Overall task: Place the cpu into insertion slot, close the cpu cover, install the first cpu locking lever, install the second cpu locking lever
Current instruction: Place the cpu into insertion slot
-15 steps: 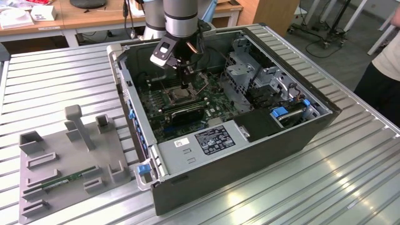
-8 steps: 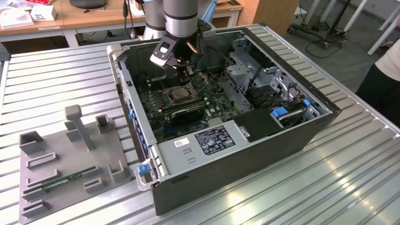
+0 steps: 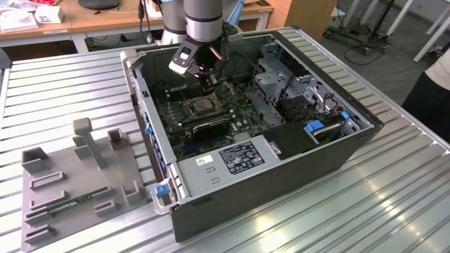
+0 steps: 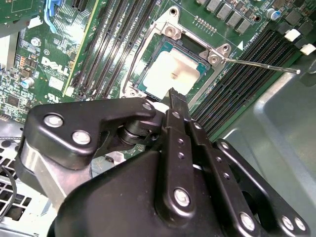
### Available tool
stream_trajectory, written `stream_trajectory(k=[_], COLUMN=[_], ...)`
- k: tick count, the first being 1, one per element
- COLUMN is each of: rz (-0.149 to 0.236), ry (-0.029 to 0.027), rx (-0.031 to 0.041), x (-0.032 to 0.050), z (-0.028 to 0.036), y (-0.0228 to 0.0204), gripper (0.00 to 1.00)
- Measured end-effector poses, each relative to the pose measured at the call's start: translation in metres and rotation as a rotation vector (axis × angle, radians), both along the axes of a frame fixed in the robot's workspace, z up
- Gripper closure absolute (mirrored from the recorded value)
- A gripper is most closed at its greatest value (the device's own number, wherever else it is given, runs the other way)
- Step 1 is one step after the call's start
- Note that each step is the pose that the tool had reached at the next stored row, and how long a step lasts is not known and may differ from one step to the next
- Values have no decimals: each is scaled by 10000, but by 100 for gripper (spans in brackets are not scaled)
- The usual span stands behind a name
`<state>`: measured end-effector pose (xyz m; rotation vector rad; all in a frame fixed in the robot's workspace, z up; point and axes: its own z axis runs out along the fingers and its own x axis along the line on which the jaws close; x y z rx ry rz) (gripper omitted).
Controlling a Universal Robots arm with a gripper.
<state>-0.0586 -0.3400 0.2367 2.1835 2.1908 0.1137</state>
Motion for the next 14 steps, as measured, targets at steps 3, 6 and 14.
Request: stream_trajectory(k=[3,6,14], rz=[0,0,-1], ry=[1,0,41], rx=[-2,-4,-4], x=[0,0,0], z=[-4,-42,-52], y=[0,0,0], gripper=[89,89,89])
